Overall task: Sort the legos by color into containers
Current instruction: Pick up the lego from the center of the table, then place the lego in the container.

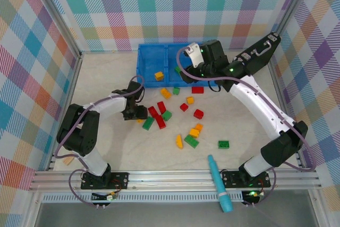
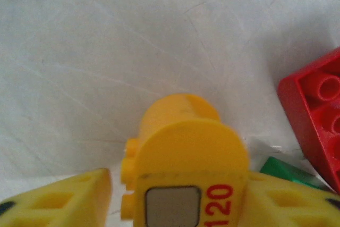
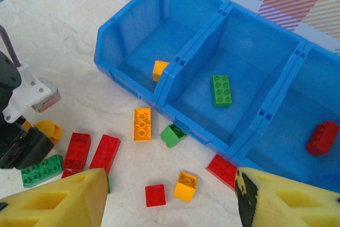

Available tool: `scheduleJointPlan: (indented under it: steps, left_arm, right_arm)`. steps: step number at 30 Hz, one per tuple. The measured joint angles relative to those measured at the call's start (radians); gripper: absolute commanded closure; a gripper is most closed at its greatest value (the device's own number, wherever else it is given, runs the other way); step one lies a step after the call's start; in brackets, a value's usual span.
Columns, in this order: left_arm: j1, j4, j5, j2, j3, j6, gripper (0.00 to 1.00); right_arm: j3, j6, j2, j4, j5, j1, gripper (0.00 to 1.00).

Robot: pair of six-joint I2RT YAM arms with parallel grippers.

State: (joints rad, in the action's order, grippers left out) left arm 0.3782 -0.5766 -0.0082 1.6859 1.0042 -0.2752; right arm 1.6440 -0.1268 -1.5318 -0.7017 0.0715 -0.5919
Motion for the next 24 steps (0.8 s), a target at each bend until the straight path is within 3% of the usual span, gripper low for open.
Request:
scheduleJointPlan:
  steps: [5, 12, 19, 24]
  left_arm:
    - [0.0, -0.017, -0.001, 0.031, 0.04, -0.003, 0.67]
    - [0.0, -0.123, -0.01, 0.052, 0.171, 0.001, 0.68]
    - [0.0, -0.226, -0.051, 0.075, 0.616, 0.058, 0.66]
    - [-0.005, -0.251, -0.082, 0.197, 0.887, 0.13, 0.66]
  right_arm:
    - [-0.056, 0.008, 0.024, -0.016, 0.009, 0.004, 0.35]
    - [-0.146, 0.054, 0.118, -0.046, 0.018, 0.026, 0.34]
    - [-0.262, 0.1, 0.192, -0.067, 0.018, 0.056, 0.34]
    - [-0.302, 0.13, 0.194, -0.069, 0.014, 0.056, 0.34]
